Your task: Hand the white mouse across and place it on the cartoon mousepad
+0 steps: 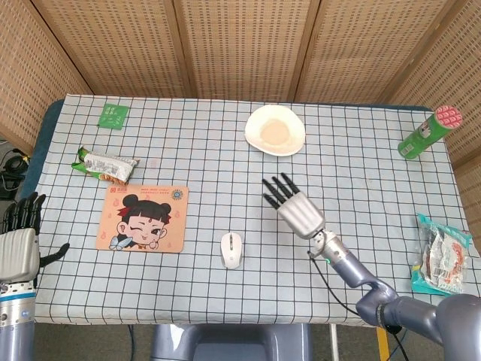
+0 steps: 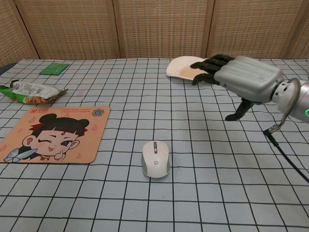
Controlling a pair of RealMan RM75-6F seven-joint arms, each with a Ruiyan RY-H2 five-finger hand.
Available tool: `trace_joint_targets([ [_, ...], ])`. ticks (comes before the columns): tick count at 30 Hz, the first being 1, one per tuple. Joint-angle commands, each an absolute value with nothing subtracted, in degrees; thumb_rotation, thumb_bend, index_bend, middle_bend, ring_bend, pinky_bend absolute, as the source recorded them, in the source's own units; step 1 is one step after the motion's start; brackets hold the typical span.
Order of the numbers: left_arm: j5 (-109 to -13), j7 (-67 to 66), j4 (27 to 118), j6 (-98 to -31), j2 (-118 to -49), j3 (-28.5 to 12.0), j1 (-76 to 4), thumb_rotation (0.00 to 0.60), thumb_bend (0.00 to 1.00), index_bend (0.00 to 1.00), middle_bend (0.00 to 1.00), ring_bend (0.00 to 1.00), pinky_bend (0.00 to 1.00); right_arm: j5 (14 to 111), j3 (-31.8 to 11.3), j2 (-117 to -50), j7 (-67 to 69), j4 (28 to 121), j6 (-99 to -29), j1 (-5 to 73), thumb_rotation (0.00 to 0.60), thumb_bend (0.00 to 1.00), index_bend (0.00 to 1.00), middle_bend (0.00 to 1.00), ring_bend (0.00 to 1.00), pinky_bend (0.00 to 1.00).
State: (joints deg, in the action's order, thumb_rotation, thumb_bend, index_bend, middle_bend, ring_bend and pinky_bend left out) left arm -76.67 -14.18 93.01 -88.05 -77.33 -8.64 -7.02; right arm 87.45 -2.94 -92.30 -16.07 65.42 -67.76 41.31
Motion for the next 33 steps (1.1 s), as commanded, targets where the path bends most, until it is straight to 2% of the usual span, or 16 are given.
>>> trace_joint_targets([
  [1, -77.0, -14.3, 92.8, -88.0, -77.5, -8.4, -7.1, 0.6, 0.15, 0.0, 0.0, 0.0, 0.0, 83.1, -5.0, -89.3, -13.5, 67.9, -71.3, 36.7, 0.6, 0.12, 0.2, 0.02, 0.0, 0.05],
  [18, -83.3, -13.2, 90.9, -85.0, -77.6, -6.6, -10.3, 0.6, 0.14, 0.01, 0.0, 0.0, 0.0, 75.2, -6.8, -85.7, -1.1, 66.5, -83.0, 21.2, 0.6, 0.12, 0.16, 0.02, 0.0, 0.05],
  [24, -88.7, -10.7, 92.2, -77.8, -74.9, -7.8, -17.4, 0.6, 0.12, 0.1, 0.0, 0.0, 0.08, 77.8, -6.3, -84.1, 1.1, 67.9, -86.2, 18.6, 0.6, 0.12, 0.17, 0.02, 0.0, 0.05],
  [27, -91.1, -10.9, 91.7, -74.5, -74.6, -8.2, -21.0, 0.6, 0.12, 0.11, 0.0, 0.02, 0.1, 78.4, -6.7, -83.6, 2.0, 68.4, -86.8, 18.3, 0.6, 0.12, 0.18, 0.02, 0.0, 0.05],
  [31, -95.3, -10.2, 90.9, -62.5, -74.6, -8.6, -31.2, 0.6, 0.12, 0.13, 0.01, 0.03, 0.11, 78.1, -7.9, -82.7, 4.0, 68.0, -86.4, 17.8, 0.6, 0.12, 0.18, 0.02, 0.0, 0.05],
  [33, -95.9, -9.9, 90.7, -59.1, -75.1, -8.6, -34.0, 0.6, 0.12, 0.13, 0.01, 0.03, 0.11, 78.1, -8.2, -82.4, 4.5, 67.9, -86.2, 17.6, 0.6, 0.12, 0.18, 0.02, 0.0, 0.05],
])
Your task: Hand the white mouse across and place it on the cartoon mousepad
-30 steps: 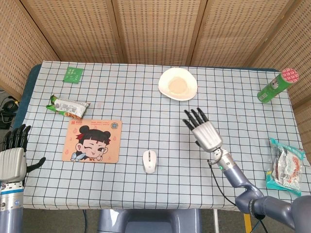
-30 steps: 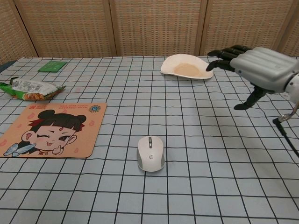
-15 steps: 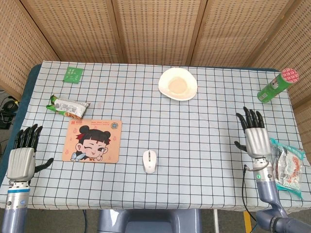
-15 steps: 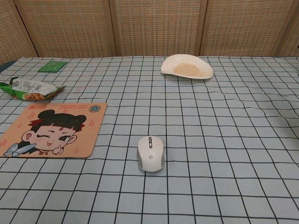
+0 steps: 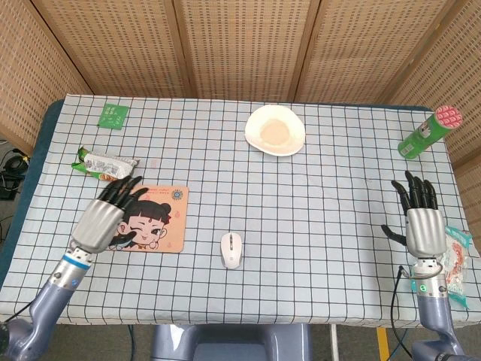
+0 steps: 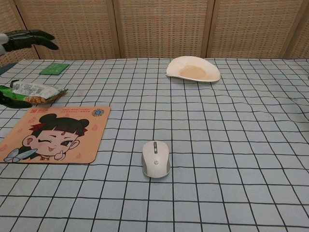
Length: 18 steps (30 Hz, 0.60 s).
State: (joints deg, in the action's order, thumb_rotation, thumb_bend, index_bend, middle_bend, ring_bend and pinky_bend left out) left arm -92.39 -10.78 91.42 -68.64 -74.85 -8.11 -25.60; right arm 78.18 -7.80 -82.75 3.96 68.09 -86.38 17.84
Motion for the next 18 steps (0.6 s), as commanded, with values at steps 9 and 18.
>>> trace_joint_targets([
  [9, -97.6, -11.0, 88.2, -48.8, -79.1, -8.2, -43.9, 0.6, 0.04, 0.15, 0.02, 0.03, 0.16, 78.4, -9.7, -81.6, 6.5, 67.6, -86.2, 17.0, 0.6, 0.12, 0.18, 0.02, 0.0, 0.05],
  [18, -97.6, -14.3, 85.3, -40.7, -83.3, -6.7, -51.1, 0.6, 0.04, 0.17, 0.03, 0.03, 0.16, 78.8, -11.1, -80.9, 8.9, 67.8, -86.6, 16.5, 0.6, 0.12, 0.19, 0.03, 0.0, 0.05],
])
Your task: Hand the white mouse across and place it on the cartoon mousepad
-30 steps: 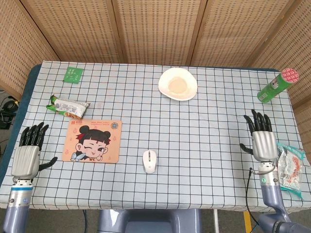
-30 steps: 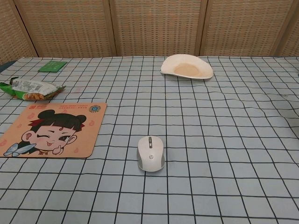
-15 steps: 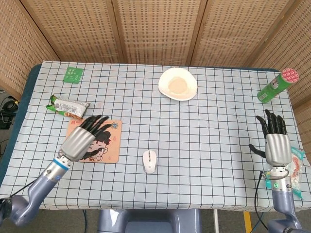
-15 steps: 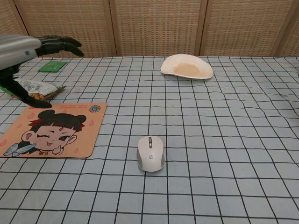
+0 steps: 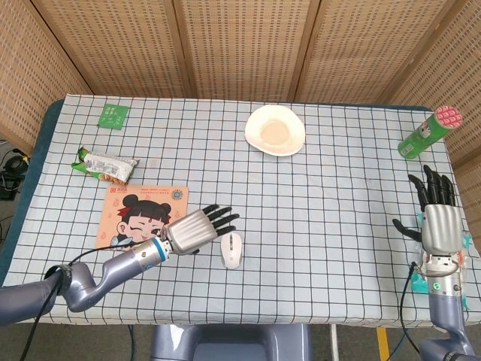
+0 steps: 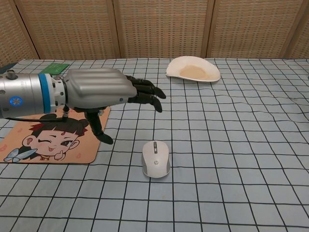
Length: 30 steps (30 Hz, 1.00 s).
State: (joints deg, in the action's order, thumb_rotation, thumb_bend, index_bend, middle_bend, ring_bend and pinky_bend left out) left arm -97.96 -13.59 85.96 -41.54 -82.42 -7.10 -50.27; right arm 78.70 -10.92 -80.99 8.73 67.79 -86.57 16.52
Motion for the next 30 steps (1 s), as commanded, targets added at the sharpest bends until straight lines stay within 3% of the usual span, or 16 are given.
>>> trace_joint_targets([
  [1, -97.4, -14.9, 84.8, -39.8, -83.9, -6.4, -51.7, 0.6, 0.04, 0.17, 0.03, 0.03, 0.16, 78.8, -11.3, -80.9, 9.1, 67.8, -86.7, 16.4, 0.6, 0.12, 0.19, 0.03, 0.0, 0.05],
  [30, -87.6, -23.2, 76.1, -32.5, -95.2, -5.4, -60.5, 0.6, 0.05, 0.18, 0.02, 0.02, 0.16, 78.9, -13.8, -80.3, 12.0, 67.4, -86.9, 15.4, 0.6, 0.12, 0.2, 0.04, 0.0, 0.05],
])
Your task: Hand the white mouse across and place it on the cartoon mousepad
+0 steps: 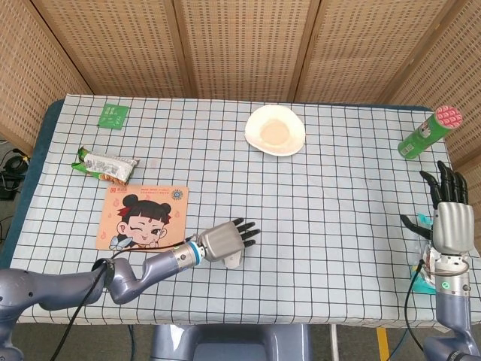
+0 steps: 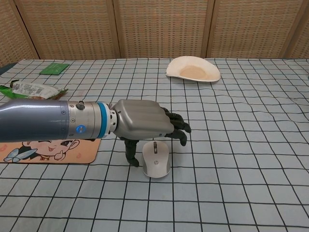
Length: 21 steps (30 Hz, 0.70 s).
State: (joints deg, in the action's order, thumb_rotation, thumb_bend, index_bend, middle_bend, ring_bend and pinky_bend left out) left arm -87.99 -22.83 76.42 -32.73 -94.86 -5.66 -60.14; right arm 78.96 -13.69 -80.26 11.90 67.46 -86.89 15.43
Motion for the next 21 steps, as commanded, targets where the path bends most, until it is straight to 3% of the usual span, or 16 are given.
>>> trace_joint_targets([
  [1, -87.5, -23.5, 76.0, -32.4, -95.2, -5.2, -60.6, 0.6, 0.05, 0.18, 0.02, 0.02, 0.16, 79.0, -13.9, -80.3, 12.1, 67.3, -87.0, 15.4, 0.6, 0.12, 0.2, 0.04, 0.0, 0.05],
  [10, -85.6, -26.2, 76.8, -32.1, -94.8, -3.8, -61.3, 0.6, 0.13, 0.25, 0.07, 0.02, 0.16, 79.6, -14.4, -80.6, 13.1, 66.9, -87.9, 15.2, 0.6, 0.12, 0.22, 0.05, 0.0, 0.05],
  [21, -83.7, -29.4, 78.8, -34.3, -92.7, -2.2, -60.3, 0.6, 0.44, 0.33, 0.13, 0.02, 0.16, 80.5, -14.6, -80.9, 14.2, 66.6, -89.2, 15.0, 0.6, 0.12, 0.23, 0.07, 0.0, 0.05],
])
